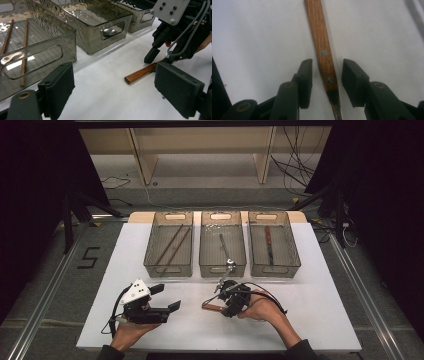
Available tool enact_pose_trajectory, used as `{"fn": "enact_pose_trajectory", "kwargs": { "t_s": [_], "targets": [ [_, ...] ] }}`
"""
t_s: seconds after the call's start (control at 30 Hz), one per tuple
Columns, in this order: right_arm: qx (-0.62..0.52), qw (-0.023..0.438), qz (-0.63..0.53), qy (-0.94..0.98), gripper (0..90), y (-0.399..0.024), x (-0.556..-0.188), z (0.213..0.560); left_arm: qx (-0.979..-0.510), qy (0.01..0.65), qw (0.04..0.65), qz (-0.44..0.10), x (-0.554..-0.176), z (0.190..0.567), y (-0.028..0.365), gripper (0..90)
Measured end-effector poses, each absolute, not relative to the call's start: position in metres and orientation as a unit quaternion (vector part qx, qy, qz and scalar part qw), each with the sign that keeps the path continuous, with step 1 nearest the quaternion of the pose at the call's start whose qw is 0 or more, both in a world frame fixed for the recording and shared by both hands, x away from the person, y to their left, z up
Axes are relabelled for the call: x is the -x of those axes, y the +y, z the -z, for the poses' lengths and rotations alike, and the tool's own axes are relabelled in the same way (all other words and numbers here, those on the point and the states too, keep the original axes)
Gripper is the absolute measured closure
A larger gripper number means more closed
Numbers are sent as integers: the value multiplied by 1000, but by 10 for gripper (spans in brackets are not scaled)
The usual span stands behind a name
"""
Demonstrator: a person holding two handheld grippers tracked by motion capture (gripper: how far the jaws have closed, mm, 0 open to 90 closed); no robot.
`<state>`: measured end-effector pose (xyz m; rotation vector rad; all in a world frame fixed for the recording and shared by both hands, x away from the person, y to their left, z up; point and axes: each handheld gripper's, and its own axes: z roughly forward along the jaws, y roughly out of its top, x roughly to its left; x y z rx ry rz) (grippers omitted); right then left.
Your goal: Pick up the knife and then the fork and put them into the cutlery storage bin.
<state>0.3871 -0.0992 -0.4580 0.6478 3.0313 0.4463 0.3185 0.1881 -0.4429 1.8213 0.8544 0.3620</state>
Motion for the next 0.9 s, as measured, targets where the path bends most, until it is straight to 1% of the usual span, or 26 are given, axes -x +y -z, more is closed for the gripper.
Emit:
{"fn": "enact_pose_trajectory", "kwargs": {
  "t_s": [0.37, 0.9],
  "targets": [
    [-194, 22, -124, 973, 709, -95, -384, 459, -761, 356, 521, -150, -319, 443, 188, 159],
    [-170, 16, -85, 982, 744, -85, -386, 457, -763, 355, 519, -151, -318, 443, 187, 159]
  ]
}}
